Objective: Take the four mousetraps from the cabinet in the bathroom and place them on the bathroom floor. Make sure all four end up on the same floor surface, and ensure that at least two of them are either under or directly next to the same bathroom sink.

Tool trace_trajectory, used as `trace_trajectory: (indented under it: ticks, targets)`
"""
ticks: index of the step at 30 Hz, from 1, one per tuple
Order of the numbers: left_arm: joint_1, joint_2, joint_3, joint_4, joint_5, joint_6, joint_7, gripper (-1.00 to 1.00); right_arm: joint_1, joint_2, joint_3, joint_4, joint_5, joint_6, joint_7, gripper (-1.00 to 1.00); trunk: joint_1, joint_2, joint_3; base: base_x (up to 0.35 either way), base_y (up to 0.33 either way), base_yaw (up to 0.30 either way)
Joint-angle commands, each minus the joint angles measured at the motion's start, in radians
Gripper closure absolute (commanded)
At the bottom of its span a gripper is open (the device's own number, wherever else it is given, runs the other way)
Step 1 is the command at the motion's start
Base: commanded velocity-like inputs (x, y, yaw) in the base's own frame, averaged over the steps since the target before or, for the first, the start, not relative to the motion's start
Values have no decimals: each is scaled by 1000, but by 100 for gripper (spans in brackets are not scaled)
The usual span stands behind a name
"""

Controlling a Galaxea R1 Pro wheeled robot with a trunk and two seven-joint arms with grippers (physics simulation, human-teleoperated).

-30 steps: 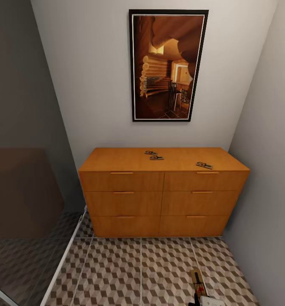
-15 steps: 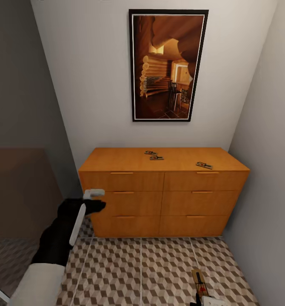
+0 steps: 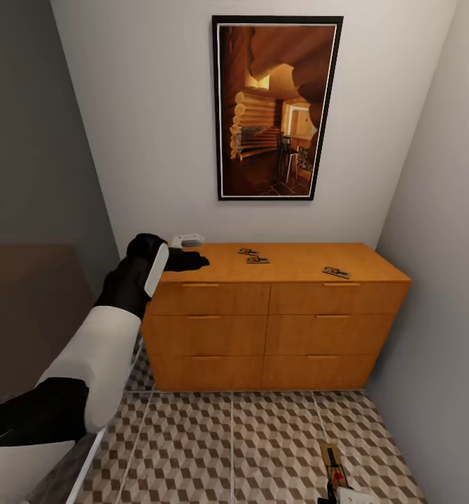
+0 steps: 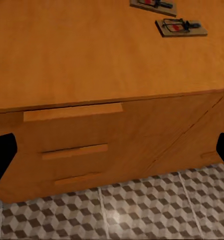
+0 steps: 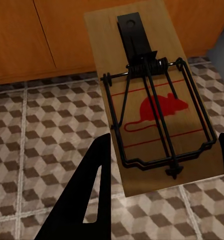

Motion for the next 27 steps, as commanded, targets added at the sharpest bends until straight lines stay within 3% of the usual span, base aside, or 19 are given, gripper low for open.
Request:
trace_trajectory:
  ticks: [1,5,7,8,11,12,14,16,19,21,27]
  targets:
    - [-1,7,-13,-1,5,4,-18,-100,-1,0,9,0,-2,-2,-7,100,0,-1,-1,0,0,0]
    - [-1,84,-122,-5,3,2,-162,-100,-1,1,9,0,-2,-2,-6,100,0,-1,-1,0,0,0]
    - [-2,129,-177,-17,2,2,-267,-100,-1,0,10,0,-2,-2,-5,100,0,-1,-1,0,0,0]
    - [-2,140,-190,-23,2,2,-302,-100,-1,0,10,1,-2,-2,-5,100,0,-1,-1,0,0,0]
    - [-2,217,-278,-83,-1,-2,-561,-100,-1,1,10,1,-2,-1,-4,100,0,-1,-1,0,0,0]
    - [-1,229,-294,-94,-2,-2,-604,-100,-1,1,10,1,-2,-1,-4,100,0,-1,-1,0,0,0]
    - [-2,273,-353,-140,-9,-5,-746,-100,-1,2,10,1,-1,0,-4,100,0,-1,-1,0,0,0]
    - [-1,304,-398,-184,-18,-15,-830,-100,-1,2,10,1,-1,0,-4,100,0,-1,-1,0,0,0]
    - [-2,335,-453,-232,-24,-23,-893,-100,-1,2,10,1,-1,0,-4,100,0,-1,-1,0,0,0]
    - [-1,348,-469,-249,-26,-25,-919,-100,-1,2,10,1,-1,0,-4,100,0,-1,-1,0,0,0]
    - [-2,357,-504,-263,-32,-27,-940,-100,-1,0,10,1,-1,-1,-4,100,0,-1,-1,76,0,0]
